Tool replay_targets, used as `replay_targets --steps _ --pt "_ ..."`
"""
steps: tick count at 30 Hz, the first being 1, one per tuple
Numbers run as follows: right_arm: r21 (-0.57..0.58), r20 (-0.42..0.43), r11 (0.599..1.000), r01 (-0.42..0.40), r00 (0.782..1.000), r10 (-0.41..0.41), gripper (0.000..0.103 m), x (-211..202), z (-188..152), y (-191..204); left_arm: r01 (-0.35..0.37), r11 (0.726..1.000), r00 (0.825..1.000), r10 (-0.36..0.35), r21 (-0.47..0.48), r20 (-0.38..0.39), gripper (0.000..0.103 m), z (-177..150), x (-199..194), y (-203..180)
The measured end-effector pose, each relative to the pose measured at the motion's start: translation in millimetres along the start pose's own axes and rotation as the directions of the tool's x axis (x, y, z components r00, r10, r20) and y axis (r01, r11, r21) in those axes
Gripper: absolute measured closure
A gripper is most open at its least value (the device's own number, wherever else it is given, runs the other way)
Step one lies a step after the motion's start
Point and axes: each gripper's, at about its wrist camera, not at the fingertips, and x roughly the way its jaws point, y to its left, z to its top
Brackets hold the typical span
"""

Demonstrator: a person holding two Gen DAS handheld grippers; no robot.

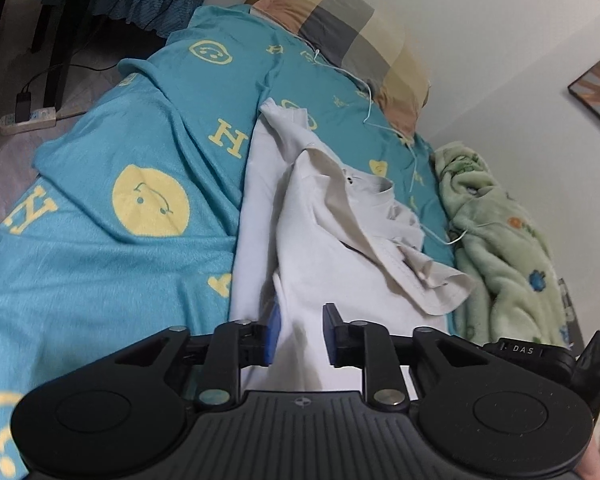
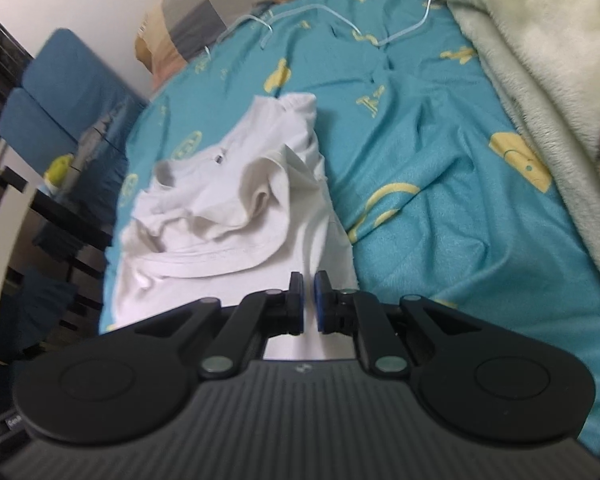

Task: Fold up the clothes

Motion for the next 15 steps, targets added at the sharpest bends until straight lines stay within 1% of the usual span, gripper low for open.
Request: replay_targets --steps 1,3,4,5,6,7,8,10,12,14,15 --pt "0.02 0.003 1.0 -0.016 1.0 0.016 0.093 -6.3 -2.4 -2.2 0.005 1.0 1.0 -0.005 0.0 0.008 0.06 -7.4 -9.2 -2.4" --pt "0.058 0.011 0.997 -0.049 0.999 0.049 0.093 -19.0 -7.2 -6.7 0.024 1.0 1.0 -0.023 -0.012 0.015 0.055 -22.1 -25.4 -8.5" --pt "0.082 0.014 0.995 -0.064 0.998 0.063 0.093 -24.2 -10.7 -9.2 0.037 0.999 0.999 -0.037 -0.02 0.015 0.05 -28.0 -31.6 -11.3" --pt "0.105 0.017 0.991 -0.079 0.997 0.078 0.093 -29.4 -14.3 -11.7 0.048 0.998 0.999 -0.048 -0.034 0.014 0.042 -34.7 -37.8 -15.1" --pt "0.126 0.018 0.988 -0.094 0.996 0.092 0.093 -33.5 -18.0 -14.3 0.056 0.997 0.998 -0.055 -0.049 0.015 0.036 -41.3 -42.8 -17.7" --pt "0.148 0.018 0.983 -0.107 0.994 0.106 0.093 -36.5 -22.6 -16.2 0.061 0.996 0.998 -0.06 -0.062 0.014 0.028 -47.0 -46.2 -19.0" --pt "0.17 0.017 0.978 -0.12 0.993 0.119 0.093 -39.5 -27.2 -18.1 0.052 0.996 0.999 -0.052 -0.073 0.004 0.023 -52.8 -47.7 -19.2" --pt "0.215 0.006 0.966 -0.146 0.989 0.148 0.093 -42.9 -36.3 -22.1 0.003 0.996 0.999 -0.006 -0.093 -0.035 0.023 -63.0 -43.0 -17.1" --pt "0.253 -0.031 0.953 -0.167 0.983 0.18 0.093 -41.9 -45.7 -22.9 -0.022 0.99 0.997 0.012 -0.136 -0.076 0.023 -69.6 -32.0 -8.6" --pt "0.268 -0.078 0.946 -0.181 0.975 0.208 0.093 -37.2 -53.9 -19.9 -0.011 0.979 0.994 -0.012 -0.205 -0.112 0.023 -72.1 -18.9 2.2" --pt "0.279 -0.093 0.941 -0.19 0.97 0.224 0.093 -34.9 -57.7 -18.6 0.005 0.97 0.992 -0.036 -0.244 -0.122 0.023 -72.2 -11.4 8.2"
